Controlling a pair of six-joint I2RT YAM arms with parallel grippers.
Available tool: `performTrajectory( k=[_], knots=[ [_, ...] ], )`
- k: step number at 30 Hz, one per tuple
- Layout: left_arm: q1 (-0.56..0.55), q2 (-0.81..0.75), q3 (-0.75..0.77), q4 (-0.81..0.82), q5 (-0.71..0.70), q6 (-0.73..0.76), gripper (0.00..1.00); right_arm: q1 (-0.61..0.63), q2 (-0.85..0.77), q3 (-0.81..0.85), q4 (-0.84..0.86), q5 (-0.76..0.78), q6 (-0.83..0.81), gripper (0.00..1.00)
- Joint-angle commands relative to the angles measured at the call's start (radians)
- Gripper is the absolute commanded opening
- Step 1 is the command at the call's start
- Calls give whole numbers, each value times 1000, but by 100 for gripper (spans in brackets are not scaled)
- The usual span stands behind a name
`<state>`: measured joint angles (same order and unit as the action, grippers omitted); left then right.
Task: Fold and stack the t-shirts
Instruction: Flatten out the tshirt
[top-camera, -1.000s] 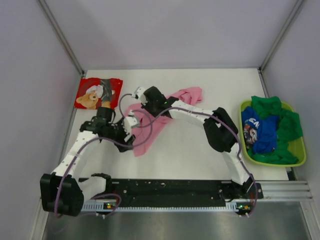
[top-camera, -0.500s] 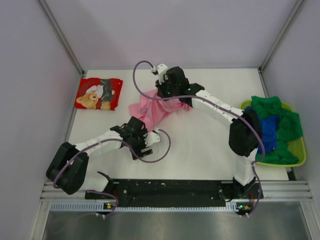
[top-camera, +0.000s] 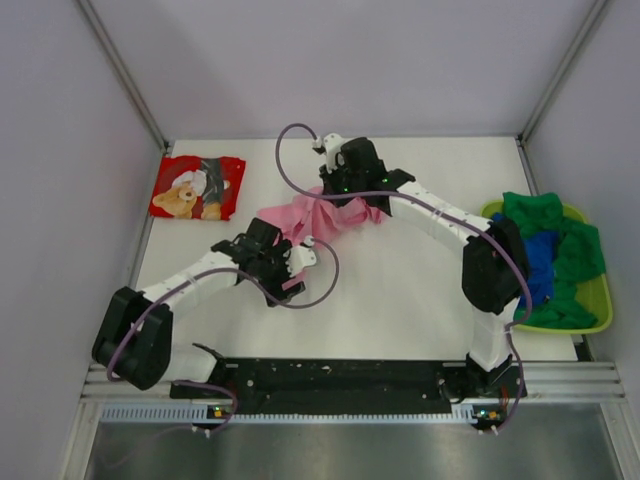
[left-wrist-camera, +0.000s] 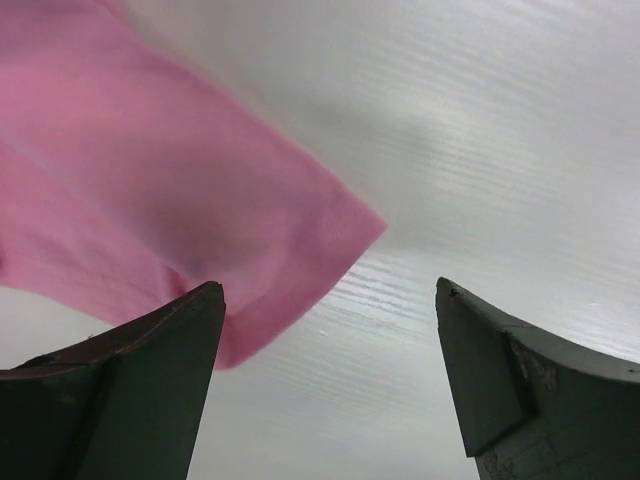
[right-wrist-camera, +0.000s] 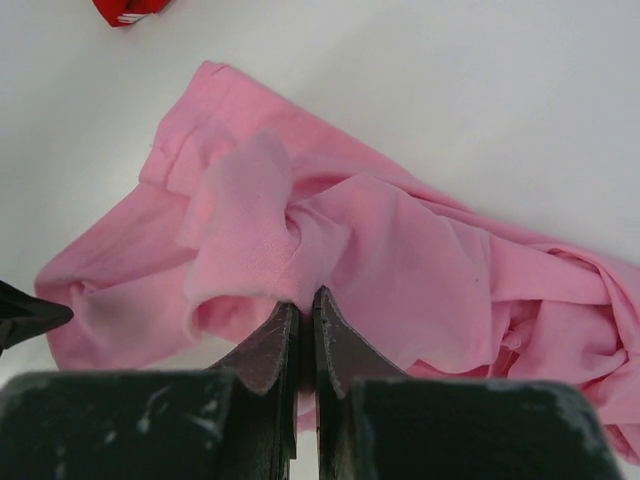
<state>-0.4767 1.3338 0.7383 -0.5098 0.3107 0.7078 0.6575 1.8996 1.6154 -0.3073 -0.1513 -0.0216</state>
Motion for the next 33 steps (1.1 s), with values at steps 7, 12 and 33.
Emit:
performTrajectory(
  k=[7, 12, 33],
  knots=[
    [-3, 254, 197, -53, -80, -76, 89, -4, -88, -32, 34, 27, 14, 0],
    [4, 334, 217, -38, -202, -100, 65, -21, -160, -80, 28, 56, 14, 0],
    [171, -128, 39, -249, 46, 139, 8, -85, -487, -532, -641, 147, 178, 28]
  ],
)
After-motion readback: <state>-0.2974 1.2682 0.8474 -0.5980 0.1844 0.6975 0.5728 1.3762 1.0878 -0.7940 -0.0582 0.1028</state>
